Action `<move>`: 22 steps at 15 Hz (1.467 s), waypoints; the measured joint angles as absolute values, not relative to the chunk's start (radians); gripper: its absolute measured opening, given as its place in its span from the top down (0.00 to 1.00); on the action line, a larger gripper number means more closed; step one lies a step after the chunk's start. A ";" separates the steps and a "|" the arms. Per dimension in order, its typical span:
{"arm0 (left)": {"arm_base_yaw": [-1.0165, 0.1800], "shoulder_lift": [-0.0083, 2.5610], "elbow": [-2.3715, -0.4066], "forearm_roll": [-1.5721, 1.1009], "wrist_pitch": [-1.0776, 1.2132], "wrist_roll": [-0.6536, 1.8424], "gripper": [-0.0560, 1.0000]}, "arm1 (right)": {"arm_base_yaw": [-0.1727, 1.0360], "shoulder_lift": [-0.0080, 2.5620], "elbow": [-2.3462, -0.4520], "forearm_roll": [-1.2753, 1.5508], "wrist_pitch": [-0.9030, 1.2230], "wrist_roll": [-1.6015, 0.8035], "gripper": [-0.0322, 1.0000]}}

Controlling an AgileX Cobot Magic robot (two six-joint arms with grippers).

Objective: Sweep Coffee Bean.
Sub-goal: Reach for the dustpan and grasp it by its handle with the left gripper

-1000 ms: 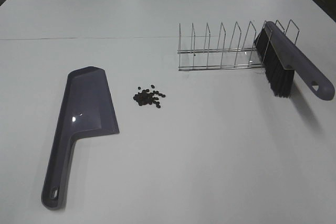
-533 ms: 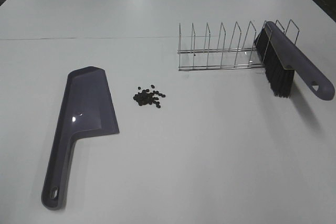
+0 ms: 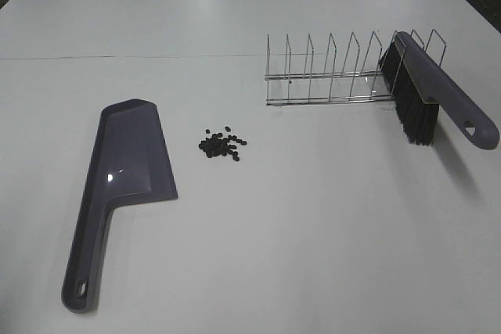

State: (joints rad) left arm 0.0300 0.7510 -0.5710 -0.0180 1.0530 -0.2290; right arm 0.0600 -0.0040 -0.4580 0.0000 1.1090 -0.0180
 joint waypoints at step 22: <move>-0.293 1.738 -0.833 -0.231 0.663 -0.329 0.11 | 0.060 -0.004 -0.458 0.000 1.109 -0.018 0.36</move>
State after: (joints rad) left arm -0.2930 1.7380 -0.8330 -0.2310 0.6630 -0.3290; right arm 0.0600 -0.0040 -0.4580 0.0000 1.1090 -0.0180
